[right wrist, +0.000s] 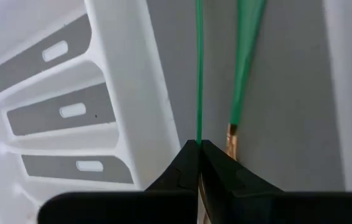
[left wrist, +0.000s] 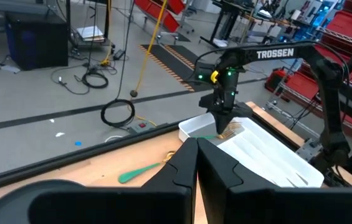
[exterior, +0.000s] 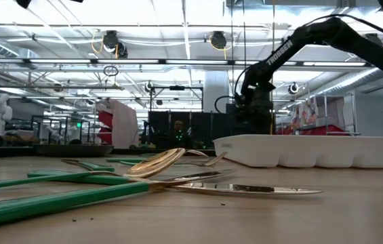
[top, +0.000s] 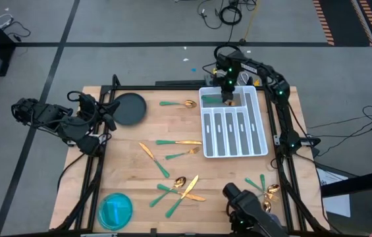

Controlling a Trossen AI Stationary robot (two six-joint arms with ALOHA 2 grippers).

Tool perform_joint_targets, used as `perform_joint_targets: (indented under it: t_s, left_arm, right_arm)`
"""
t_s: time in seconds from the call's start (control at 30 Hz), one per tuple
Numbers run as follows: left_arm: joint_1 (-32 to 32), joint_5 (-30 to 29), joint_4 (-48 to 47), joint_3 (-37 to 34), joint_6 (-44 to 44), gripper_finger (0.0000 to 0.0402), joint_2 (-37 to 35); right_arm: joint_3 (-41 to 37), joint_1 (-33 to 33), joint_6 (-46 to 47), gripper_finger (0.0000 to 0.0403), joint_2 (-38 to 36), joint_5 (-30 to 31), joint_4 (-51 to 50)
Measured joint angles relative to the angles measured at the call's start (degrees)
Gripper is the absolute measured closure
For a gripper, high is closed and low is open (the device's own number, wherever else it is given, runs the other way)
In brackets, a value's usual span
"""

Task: Sort silverware
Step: Put the green fork into the silverware tray

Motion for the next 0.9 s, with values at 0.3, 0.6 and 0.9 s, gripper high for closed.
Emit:
perform_joint_targets:
  t_s: [0.3,0.6,0.9]
  left_arm:
    - [0.00,0.00,0.04,0.00,-0.02,0.0384,0.00]
    - [-0.02,-0.02,0.11,0.00,-0.02,0.0384,0.00]
    - [-0.02,-0.13,0.11,0.00,0.00,0.0384,0.00]
  right_arm:
    - [0.02,0.09,2.36,0.0403,0.24,0.00,-0.53]
    - [0.02,0.09,3.41,0.0359,0.22,0.35,0.13]
    - [0.47,0.42,3.42,0.0276,0.09,6.56,2.46]
